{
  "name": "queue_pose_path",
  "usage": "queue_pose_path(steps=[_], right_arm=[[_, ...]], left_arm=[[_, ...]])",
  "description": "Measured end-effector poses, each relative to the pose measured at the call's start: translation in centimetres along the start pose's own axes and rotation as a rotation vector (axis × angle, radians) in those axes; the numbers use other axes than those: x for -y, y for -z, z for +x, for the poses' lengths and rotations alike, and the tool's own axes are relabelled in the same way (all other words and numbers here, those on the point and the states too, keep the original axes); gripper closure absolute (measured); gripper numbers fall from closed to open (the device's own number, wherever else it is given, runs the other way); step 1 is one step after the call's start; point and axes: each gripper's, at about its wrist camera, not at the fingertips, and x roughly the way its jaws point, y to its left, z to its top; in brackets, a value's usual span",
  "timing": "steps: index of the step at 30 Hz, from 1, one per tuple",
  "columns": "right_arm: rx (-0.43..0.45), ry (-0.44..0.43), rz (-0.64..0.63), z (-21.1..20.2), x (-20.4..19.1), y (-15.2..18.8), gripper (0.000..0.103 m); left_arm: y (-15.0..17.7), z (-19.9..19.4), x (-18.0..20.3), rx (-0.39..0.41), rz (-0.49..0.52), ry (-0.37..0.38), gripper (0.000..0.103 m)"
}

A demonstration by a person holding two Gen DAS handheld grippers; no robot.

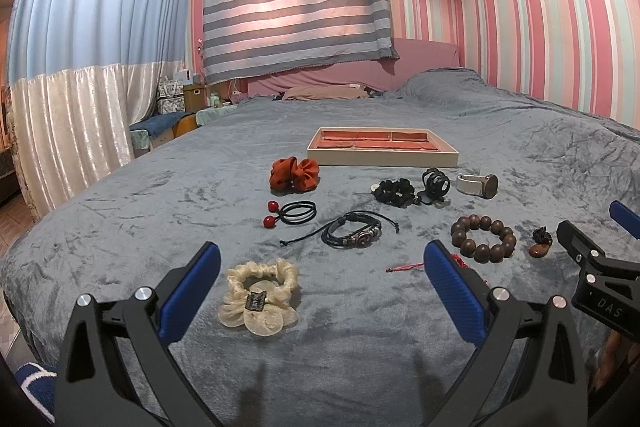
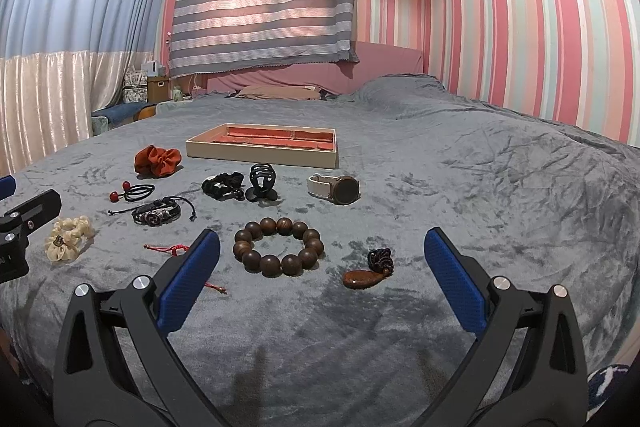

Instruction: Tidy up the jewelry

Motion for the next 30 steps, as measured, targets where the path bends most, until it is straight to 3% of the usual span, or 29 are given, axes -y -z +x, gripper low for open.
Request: queue_pose_path(steps=[30], right_arm=[[0.004,0.002,-0.001,0.04,0.06,0.17,0.004]], left_arm=[[-0.01,-0.03,-0.05,0.001,-0.001,0.002,0.004]])
